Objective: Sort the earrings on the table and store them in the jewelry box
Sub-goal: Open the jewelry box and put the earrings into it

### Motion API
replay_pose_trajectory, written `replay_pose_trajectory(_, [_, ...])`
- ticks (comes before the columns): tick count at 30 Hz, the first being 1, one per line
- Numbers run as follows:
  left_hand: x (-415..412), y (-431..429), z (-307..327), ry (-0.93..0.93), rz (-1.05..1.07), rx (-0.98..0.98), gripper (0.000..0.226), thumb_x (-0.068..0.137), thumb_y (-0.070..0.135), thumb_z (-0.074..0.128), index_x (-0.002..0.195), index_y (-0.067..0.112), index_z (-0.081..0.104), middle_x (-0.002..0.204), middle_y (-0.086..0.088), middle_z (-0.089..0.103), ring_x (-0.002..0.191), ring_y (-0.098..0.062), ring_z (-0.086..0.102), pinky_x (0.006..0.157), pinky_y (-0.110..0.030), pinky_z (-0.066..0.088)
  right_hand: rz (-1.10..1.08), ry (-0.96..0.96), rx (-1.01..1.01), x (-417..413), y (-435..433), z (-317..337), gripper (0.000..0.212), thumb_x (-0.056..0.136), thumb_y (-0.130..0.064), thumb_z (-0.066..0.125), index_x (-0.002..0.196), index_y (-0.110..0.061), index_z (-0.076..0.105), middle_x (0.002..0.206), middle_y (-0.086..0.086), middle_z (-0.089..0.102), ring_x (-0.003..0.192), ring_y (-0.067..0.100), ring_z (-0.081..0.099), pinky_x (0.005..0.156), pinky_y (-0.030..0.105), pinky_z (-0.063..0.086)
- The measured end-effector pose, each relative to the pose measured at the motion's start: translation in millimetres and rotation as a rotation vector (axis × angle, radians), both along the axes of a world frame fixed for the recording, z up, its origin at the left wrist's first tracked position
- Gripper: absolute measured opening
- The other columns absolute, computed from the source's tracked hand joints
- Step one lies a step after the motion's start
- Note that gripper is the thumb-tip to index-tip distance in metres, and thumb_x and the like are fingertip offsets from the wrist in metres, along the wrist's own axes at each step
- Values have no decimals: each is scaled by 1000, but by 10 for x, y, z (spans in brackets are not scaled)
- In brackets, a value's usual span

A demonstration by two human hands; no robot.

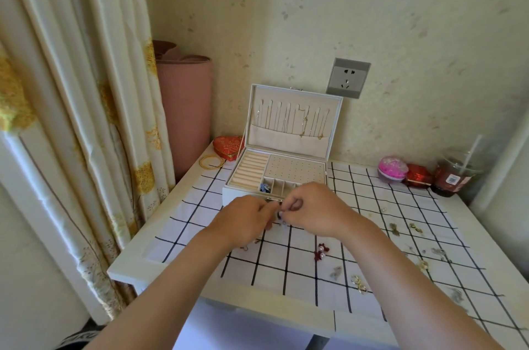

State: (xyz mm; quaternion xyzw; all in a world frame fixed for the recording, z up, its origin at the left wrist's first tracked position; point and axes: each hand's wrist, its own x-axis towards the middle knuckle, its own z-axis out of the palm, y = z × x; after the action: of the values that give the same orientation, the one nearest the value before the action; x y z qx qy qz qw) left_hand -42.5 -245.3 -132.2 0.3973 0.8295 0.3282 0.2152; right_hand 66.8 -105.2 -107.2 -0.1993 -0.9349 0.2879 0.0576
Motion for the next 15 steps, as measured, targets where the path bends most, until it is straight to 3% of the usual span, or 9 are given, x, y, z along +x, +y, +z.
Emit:
replay_pose_trajectory(3, [70, 53, 128, -407, 86, 152, 43, 101, 46, 41, 98, 18, 73, 87, 3, 77, 70, -15, 69, 61, -29, 50, -15, 135, -94, 25, 15, 89, 7, 78, -26, 81, 81, -28, 75, 76, -16, 69, 70, -3, 63, 65, 15, 48])
replay_pose_trajectory(6, [107, 60, 195, -682, 157, 271, 37, 100, 41, 49, 105, 13, 72, 93, -3, 76, 79, -17, 72, 62, -26, 52, 19, 170, -102, 27, 1, 114, 14, 75, -26, 83, 74, -34, 72, 73, -23, 65, 66, -8, 58, 63, 11, 41])
replay_pose_trajectory(9, [97, 49, 200, -798, 171, 329, 33, 99, 36, 54, 108, 10, 72, 94, -8, 74, 80, -17, 72, 64, -25, 53, 47, 196, -132, 36, -6, 148, 14, 77, -24, 83, 76, -35, 74, 78, -20, 68, 70, -6, 60, 67, 14, 43])
replay_pose_trajectory(11, [82, 37, 209, -840, 168, 372, 28, 98, 32, 58, 108, 10, 72, 98, -9, 73, 82, -17, 71, 63, -25, 53, 29, 235, -194, 38, 6, 159, 11, 82, -19, 78, 79, -30, 76, 72, -17, 70, 67, -1, 63, 60, 14, 45])
replay_pose_trajectory(13, [80, 20, 222, -828, 147, 404, 22, 97, 25, 60, 108, 11, 72, 104, -8, 74, 84, -15, 71, 65, -23, 53, -13, 298, -216, 27, 23, 147, 16, 83, -14, 76, 81, -30, 76, 76, -13, 72, 67, 12, 67, 59, 25, 52])
replay_pose_trajectory(15, [90, 10, 229, -783, 128, 422, 18, 97, 20, 61, 108, 14, 73, 102, -4, 75, 82, -12, 70, 65, -20, 52, -50, 354, -191, 6, 44, 118, 22, 81, -15, 79, 84, -36, 74, 85, -11, 73, 70, 18, 67, 70, 37, 58])
